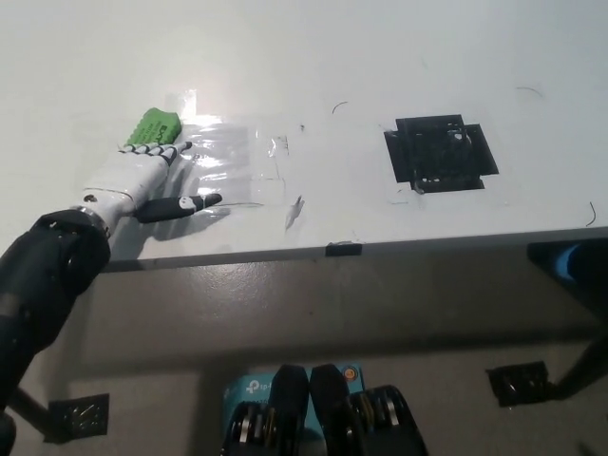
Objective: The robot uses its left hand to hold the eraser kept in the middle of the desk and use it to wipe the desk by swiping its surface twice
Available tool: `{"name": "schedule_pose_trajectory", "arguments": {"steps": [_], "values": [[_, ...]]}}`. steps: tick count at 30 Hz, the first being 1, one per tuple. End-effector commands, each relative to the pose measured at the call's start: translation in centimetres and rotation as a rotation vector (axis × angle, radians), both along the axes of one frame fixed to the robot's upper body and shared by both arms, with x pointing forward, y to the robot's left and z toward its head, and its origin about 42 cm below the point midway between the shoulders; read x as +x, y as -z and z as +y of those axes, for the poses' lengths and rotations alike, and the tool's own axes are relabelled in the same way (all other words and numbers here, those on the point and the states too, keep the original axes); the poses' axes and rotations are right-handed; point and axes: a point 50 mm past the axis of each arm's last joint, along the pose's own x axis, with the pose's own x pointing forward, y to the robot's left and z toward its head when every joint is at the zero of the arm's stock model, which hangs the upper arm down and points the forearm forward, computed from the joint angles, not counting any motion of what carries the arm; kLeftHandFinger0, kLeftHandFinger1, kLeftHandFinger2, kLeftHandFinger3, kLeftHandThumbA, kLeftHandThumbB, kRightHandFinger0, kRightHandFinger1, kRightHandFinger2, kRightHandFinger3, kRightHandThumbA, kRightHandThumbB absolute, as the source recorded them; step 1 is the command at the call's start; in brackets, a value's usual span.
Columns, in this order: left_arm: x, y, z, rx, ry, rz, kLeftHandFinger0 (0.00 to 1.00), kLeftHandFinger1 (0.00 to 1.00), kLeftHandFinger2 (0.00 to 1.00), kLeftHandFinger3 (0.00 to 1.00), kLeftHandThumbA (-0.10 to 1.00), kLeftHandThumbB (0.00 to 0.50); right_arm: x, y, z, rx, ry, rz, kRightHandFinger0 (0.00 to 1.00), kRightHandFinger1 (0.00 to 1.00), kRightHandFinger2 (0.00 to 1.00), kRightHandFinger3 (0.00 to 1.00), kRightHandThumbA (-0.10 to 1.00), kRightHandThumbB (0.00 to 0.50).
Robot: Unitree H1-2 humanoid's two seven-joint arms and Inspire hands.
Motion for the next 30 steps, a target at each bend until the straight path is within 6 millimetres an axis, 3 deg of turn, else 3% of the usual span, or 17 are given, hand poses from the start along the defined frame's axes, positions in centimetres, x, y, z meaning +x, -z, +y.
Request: {"name": "schedule_pose_trajectory", "arguments": {"steps": [1,4,6,7,9,11,12,14,15,18,26,27,30], "values": [[-0.7,1.0,0.7,-0.151,-0.046,0.009,1.0,1.0,1.0,1.0,1.0,0.471,0.7,-1.8,-0.6,-0.035,0.008,-0.073,0.92,0.9,0.83,0.84,1.0,0.118],[-2.4,3.5,0.5,-0.343,-0.108,0.032,1.0,1.0,1.0,1.0,1.0,0.487,0.9,-2.0,-0.6,-0.046,0.008,-0.077,0.9,0.87,0.8,0.83,1.0,0.133],[-4.1,6.0,0.1,-0.366,-0.118,0.082,1.0,1.0,1.0,1.0,1.0,0.467,0.8,-1.9,-0.6,-0.049,0.011,-0.077,0.9,0.87,0.8,0.84,1.0,0.141],[-5.3,8.1,-0.4,-0.382,-0.129,0.123,1.0,1.0,1.0,1.0,1.0,0.429,0.8,-1.9,-0.6,-0.056,0.008,-0.075,0.89,0.87,0.8,0.84,1.0,0.121],[-6.7,10.5,-1.2,-0.397,-0.136,0.166,1.0,1.0,1.0,1.0,1.0,0.417,0.7,-1.8,-0.6,-0.058,0.007,-0.08,0.88,0.86,0.8,0.84,1.0,0.113],[-7.5,11.5,-1.4,-0.397,-0.138,0.191,1.0,1.0,1.0,1.0,1.0,0.433,0.8,-1.9,-0.5,-0.056,0.004,-0.082,0.87,0.86,0.79,0.83,1.0,0.109],[-7.9,12.1,-1.9,-0.385,-0.147,0.214,1.0,1.0,1.0,1.0,1.0,0.411,0.8,-1.9,-0.5,-0.057,0.003,-0.089,0.87,0.86,0.79,0.83,1.0,0.102],[-8.1,12.4,-2.6,-0.332,-0.145,0.236,1.0,1.0,1.0,1.0,1.0,0.426,0.8,-1.9,-0.5,-0.071,0.001,-0.087,0.86,0.85,0.78,0.82,1.0,0.103],[-7.9,12.4,-2.9,-0.301,-0.142,0.243,1.0,1.0,1.0,1.0,1.0,0.471,1.1,-1.9,-0.6,-0.076,-0.001,-0.09,0.86,0.85,0.79,0.83,1.0,0.101],[-8.1,12.9,-3.3,-0.241,-0.139,0.238,1.0,1.0,1.0,1.0,1.0,0.496,1.4,-2.1,-0.7,-0.075,-0.006,-0.086,0.88,0.86,0.79,0.83,1.0,0.118],[-8.4,13.9,-3.2,0.123,-0.122,0.289,1.0,1.0,1.0,1.0,1.0,0.5,1.4,-2.4,-0.9,-0.085,0.003,-0.097,0.88,0.86,0.79,0.82,1.0,0.084],[-8.3,14.0,-3.1,0.142,-0.128,0.294,1.0,1.0,1.0,1.0,1.0,0.5,1.5,-2.4,-0.9,-0.082,0.003,-0.099,0.88,0.86,0.78,0.82,1.0,0.128],[-8.5,14.4,-2.9,0.214,-0.149,0.312,1.0,1.0,1.0,1.0,1.0,0.5,1.6,-2.5,-1.0,-0.084,-0.004,-0.11,0.87,0.85,0.77,0.79,1.0,0.141]]}}
